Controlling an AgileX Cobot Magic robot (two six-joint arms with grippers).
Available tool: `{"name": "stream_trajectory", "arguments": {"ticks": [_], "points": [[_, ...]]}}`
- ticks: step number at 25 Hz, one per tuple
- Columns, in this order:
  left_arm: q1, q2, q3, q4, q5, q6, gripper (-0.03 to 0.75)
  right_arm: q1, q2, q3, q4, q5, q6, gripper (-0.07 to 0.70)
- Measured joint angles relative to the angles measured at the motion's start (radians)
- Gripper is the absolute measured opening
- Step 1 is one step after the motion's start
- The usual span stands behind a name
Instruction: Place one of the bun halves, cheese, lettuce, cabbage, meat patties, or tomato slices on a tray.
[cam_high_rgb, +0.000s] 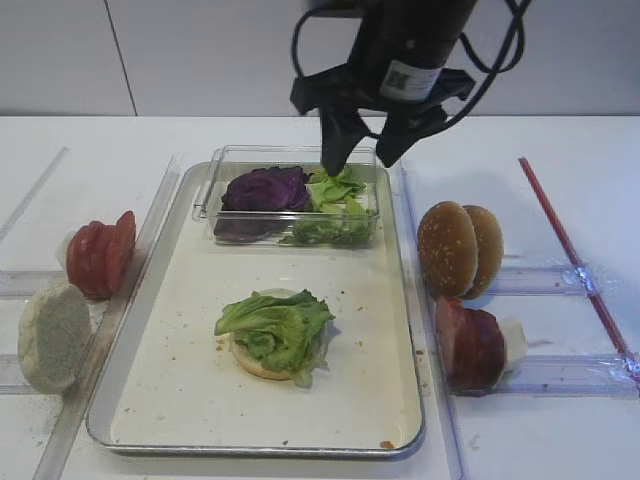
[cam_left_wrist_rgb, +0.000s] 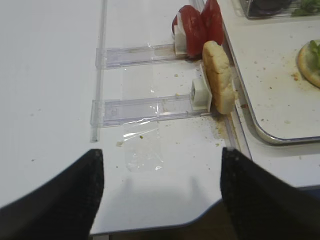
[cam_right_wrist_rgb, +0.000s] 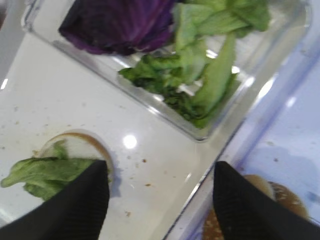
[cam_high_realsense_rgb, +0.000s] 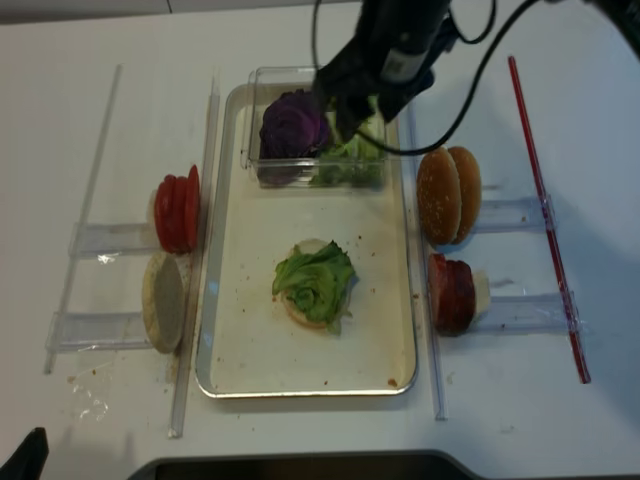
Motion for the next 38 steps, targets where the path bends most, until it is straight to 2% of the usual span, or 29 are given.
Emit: {"name": "stream_trajectory", "arguments": {"ticks": [10, 16, 24, 28, 38], "points": [[0.000, 0.000, 0.000, 0.000, 0.000, 0.000, 0.453, -0.212, -0.011, -0.002, -0.103, 0.002, -0.005, 0.457], [0.000, 0.000, 0.000, 0.000, 0.000, 0.000, 0.453, -0.317, -0.011, -0.002, -0.222, 0.004, 0.015, 0.457], [0.000, 0.000, 0.000, 0.000, 0.000, -0.002, 0.453, -0.461, -0.011, -0.002, -0.208, 0.007, 0.020, 0.457], [0.000, 0.000, 0.000, 0.002, 0.000, -0.002, 0.453, -0.486, -0.032, 0.024, -0.190, 0.007, 0.013, 0.457], [0.000, 0.000, 0.000, 0.011, 0.000, -0.002, 0.453, -0.486, -0.210, 0.191, -0.180, 0.007, -0.003, 0.457]]}}
